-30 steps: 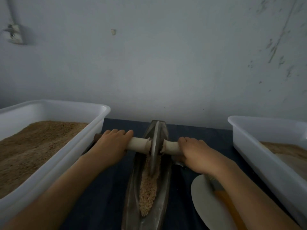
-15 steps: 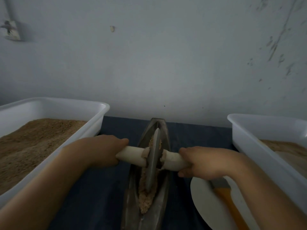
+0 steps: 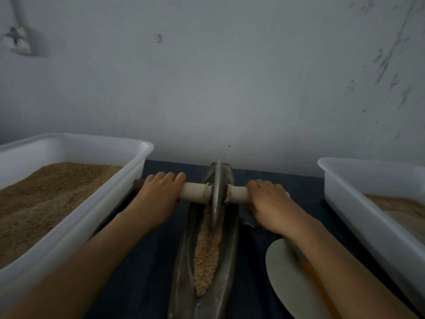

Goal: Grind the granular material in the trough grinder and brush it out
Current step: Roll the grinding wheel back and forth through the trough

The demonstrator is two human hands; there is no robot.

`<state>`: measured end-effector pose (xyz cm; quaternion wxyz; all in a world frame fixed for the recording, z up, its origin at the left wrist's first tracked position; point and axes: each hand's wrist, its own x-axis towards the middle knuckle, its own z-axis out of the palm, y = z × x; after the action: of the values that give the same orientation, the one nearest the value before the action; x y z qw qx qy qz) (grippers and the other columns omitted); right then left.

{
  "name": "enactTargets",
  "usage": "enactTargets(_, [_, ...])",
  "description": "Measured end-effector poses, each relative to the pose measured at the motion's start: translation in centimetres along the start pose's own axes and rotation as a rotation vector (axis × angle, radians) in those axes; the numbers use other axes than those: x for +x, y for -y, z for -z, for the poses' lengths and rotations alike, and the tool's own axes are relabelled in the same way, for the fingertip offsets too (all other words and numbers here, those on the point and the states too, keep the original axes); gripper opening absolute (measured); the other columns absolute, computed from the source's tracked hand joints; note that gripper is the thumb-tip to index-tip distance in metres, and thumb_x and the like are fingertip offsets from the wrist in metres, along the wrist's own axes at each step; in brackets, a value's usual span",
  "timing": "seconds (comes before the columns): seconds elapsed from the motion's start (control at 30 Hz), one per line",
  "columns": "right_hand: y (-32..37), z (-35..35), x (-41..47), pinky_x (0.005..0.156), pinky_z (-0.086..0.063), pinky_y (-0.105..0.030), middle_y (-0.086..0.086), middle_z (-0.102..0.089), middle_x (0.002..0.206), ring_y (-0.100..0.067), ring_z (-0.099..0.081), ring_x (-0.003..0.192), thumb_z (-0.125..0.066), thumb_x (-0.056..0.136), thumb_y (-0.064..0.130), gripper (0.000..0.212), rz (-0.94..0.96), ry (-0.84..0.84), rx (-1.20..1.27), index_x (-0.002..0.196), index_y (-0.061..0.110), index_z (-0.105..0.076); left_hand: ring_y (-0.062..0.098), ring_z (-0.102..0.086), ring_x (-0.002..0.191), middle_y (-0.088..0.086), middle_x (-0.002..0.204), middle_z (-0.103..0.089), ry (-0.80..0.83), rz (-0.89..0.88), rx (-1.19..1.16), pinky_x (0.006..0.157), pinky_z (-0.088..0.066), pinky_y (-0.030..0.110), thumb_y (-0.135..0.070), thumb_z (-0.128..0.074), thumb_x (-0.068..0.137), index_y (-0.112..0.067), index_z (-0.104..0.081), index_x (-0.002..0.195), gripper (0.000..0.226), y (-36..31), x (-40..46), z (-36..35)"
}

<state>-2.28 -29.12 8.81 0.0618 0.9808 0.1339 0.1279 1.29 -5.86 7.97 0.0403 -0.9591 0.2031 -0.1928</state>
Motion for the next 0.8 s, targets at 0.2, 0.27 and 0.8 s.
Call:
enactTargets(0.2, [0.6, 2.9, -1.1, 0.066, -0.028, -0.026, -0.002, -0.049, 0.105, -0.015, -0.042, 0.086, -0.051, 0.094, 0.034, 0.029, 0.037, 0.34, 0.155, 0.112, 0.013, -0.042, 0.012, -0.052, 0.108, -0.004, 0.12, -0.054, 0.298, -0.076, -0.063, 0.092, -0.04, 0.026, -0.03, -0.055, 0.091, -0.026, -0.036, 0.122, 0.037, 0.8, -0.9, 2.2])
enactTargets(0.27, [0.9, 4.0, -1.7, 0.056, -0.027, -0.021, 0.006, -0.043, 0.09, -0.008, -0.041, 0.076, -0.053, 0.094, 0.036, 0.025, 0.064, 0.43, 0.202, 0.105, 0.018, -0.039, 0.009, -0.052, 0.102, -0.005, 0.118, -0.054, 0.423, -0.095, -0.102, 0.089, -0.04, 0.023, -0.028, -0.055, 0.091, -0.027, -0.037, 0.12, 0.035, 0.8, -1.4, 3.3])
enactTargets(0.8, [0.2, 1.4, -0.5, 0.07, -0.028, -0.03, -0.005, -0.052, 0.11, -0.022, -0.049, 0.099, -0.051, 0.093, 0.031, 0.025, 0.055, 0.162, 0.107, 0.108, 0.013, -0.044, 0.014, -0.054, 0.105, 0.0, 0.118, -0.054, 0.382, -0.074, -0.121, 0.091, -0.043, 0.029, -0.029, -0.055, 0.092, -0.022, -0.037, 0.12, 0.034, 1.1, -0.6, 2.5])
